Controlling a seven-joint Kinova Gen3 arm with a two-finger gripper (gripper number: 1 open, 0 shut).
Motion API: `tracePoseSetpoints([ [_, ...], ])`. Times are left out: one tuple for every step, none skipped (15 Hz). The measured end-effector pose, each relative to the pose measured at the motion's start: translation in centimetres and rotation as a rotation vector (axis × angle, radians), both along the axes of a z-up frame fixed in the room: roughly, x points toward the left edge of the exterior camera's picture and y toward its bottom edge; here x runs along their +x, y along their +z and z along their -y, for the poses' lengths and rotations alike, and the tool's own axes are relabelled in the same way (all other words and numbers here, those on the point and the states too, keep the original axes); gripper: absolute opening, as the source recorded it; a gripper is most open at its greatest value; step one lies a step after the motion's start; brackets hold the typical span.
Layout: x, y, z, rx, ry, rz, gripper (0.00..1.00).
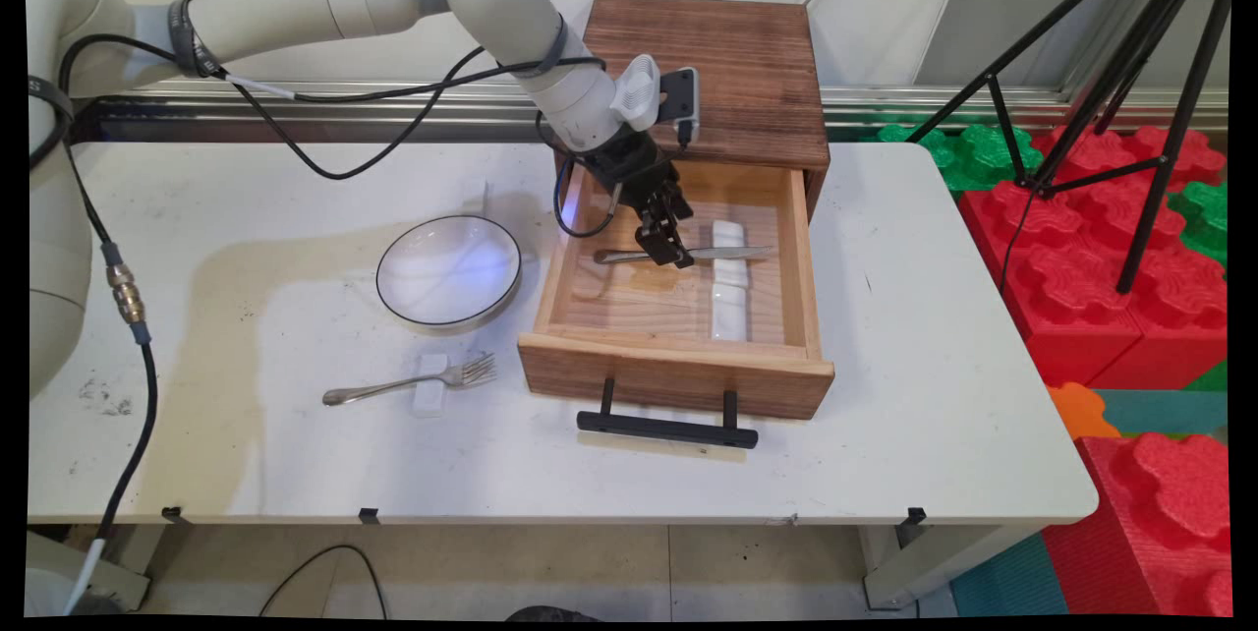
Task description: Place the picked object into the drawer
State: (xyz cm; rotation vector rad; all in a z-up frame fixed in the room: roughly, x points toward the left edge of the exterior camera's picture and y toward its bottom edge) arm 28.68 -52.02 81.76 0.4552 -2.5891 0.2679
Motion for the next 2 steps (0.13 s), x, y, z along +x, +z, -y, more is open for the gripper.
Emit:
tracePoseSetpoints([
  [0.10,0.06,-0.02,-0.007,0.006,0.000,1.00],
  [0.17,0.14,-0.02,-0.012,0.010,0.000,1.00],
])
